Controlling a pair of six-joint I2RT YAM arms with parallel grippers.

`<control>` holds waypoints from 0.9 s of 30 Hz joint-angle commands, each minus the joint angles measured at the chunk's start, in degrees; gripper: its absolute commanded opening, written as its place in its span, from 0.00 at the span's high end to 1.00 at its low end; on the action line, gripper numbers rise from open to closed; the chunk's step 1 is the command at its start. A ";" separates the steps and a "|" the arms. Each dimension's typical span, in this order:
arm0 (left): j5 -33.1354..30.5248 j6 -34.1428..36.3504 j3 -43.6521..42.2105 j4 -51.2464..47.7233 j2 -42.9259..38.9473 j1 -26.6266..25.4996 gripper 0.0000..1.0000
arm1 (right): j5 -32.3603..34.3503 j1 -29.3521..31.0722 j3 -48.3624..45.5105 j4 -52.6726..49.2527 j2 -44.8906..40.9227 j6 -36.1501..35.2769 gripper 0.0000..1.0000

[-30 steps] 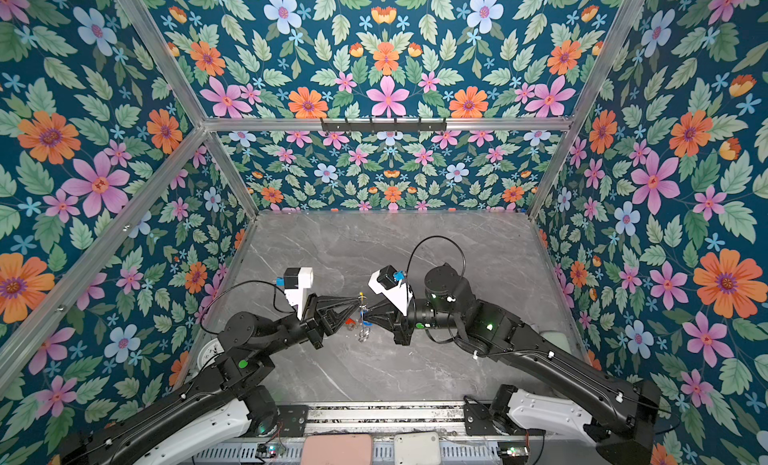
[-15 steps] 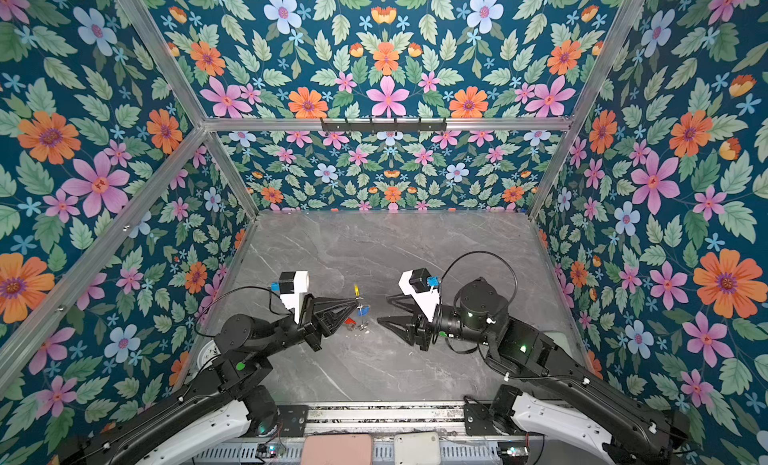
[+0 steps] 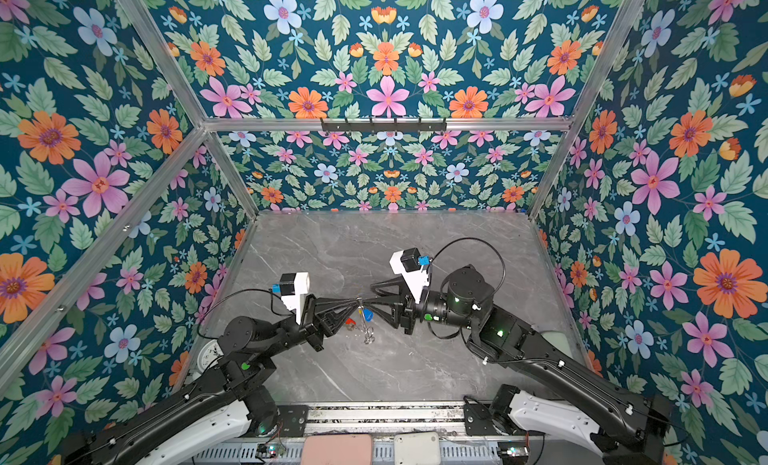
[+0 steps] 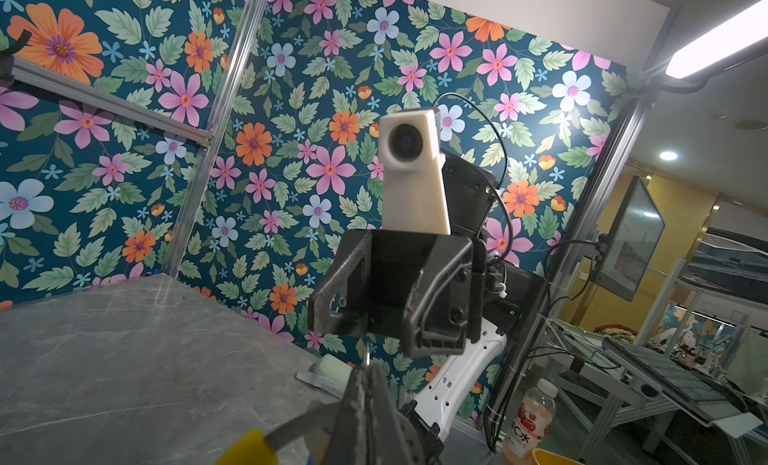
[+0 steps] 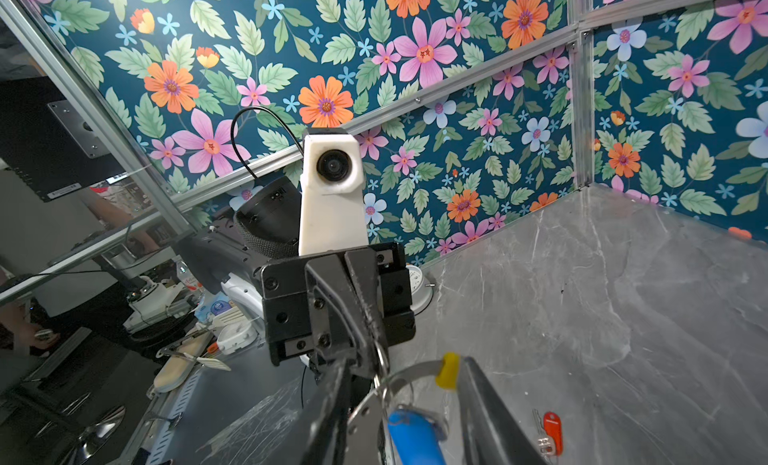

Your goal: Remove the keys from the keyring

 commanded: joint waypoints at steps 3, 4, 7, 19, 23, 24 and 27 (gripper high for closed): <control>-0.52 -0.32 -0.34 3.14 -0.39 -0.01 1.00 | -5.17 -0.06 0.11 2.39 0.81 2.26 0.68; -0.56 -0.32 -0.39 3.14 -0.42 0.04 1.00 | -5.31 -0.11 0.12 2.25 0.90 2.19 0.69; -0.67 -0.23 -0.43 3.12 -0.44 -0.01 1.00 | -5.00 -0.09 -0.15 2.07 0.81 2.19 0.74; -0.76 -0.32 -0.39 3.06 -0.31 0.03 1.00 | -4.45 -0.09 0.11 1.18 1.24 2.10 0.89; -0.83 -0.49 -0.49 3.14 -0.22 -0.03 1.00 | -4.35 -0.07 0.30 0.77 1.16 1.87 0.96; -0.84 -0.49 -0.48 3.14 -0.21 0.04 1.00 | -4.35 -0.09 0.38 0.59 1.16 1.87 0.98; -0.84 -0.63 -0.48 3.07 -0.14 -0.03 1.00 | -4.34 -0.11 0.57 0.13 1.14 1.58 1.00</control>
